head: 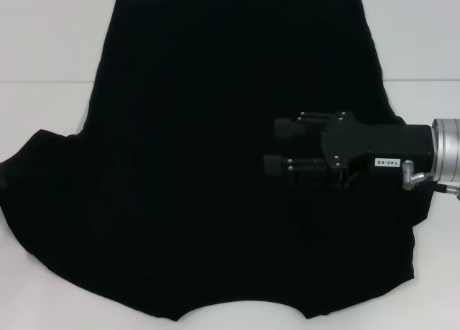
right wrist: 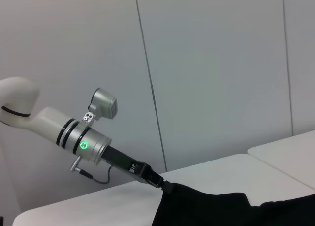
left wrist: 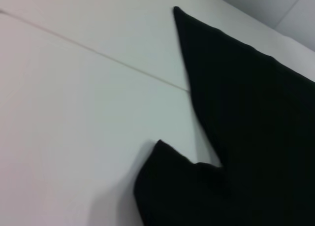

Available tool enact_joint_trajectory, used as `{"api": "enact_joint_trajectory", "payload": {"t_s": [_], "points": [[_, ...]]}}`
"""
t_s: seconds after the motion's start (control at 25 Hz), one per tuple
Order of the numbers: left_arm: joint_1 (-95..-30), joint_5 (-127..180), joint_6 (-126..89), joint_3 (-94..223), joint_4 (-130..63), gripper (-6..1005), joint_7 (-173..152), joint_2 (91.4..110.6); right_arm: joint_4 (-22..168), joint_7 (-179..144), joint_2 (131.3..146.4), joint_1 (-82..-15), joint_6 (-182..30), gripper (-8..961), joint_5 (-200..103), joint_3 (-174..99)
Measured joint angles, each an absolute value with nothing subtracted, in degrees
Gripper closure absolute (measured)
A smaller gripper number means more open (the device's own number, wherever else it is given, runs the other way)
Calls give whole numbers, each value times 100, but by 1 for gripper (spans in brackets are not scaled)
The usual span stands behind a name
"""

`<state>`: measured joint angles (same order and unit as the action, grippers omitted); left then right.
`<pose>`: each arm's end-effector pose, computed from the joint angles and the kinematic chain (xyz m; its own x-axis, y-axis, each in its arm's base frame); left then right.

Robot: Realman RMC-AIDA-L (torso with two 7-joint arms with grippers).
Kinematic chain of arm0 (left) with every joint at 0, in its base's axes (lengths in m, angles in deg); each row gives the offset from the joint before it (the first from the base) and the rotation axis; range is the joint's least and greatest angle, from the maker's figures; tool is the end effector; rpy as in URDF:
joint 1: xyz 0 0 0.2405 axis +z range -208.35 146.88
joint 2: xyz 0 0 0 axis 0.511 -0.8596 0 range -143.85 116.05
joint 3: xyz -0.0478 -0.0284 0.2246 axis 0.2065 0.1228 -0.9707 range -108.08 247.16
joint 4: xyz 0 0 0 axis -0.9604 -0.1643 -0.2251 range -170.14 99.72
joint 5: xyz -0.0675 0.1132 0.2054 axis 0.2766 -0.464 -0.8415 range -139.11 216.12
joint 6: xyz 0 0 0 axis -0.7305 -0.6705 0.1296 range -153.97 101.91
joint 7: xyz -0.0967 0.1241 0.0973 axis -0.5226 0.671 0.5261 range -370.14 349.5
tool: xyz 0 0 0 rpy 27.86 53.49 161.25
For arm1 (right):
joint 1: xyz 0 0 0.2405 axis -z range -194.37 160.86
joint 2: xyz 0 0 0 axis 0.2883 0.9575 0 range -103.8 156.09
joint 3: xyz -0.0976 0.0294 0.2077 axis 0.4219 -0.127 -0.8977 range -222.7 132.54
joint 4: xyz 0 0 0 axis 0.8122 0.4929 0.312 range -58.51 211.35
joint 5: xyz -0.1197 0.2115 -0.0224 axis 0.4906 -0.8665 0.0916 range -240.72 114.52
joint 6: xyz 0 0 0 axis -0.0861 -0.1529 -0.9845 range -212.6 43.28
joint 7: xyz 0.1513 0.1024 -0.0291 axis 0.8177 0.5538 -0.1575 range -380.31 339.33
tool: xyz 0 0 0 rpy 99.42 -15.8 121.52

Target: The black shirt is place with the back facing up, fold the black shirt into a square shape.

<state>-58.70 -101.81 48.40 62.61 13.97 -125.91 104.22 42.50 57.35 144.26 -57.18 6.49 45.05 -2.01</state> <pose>-0.3992 0.3580 0.0960 0.2327 0.6757 0.6994 0.9599 -0.0443 -0.2767 0.1689 0.3899 -0.0279 0.8001 -0.1940 -0.5677 -0.2837 -0.9561 -0.0732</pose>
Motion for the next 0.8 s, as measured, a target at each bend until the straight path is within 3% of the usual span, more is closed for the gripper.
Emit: {"api": "enact_joint_trajectory", "payload": {"t_s": [0.8], "points": [[-6873, -10130, 4868, 5330, 710, 1001, -12194, 10407, 4288, 5736, 14368, -5617, 655, 179, 4492, -204]]}}
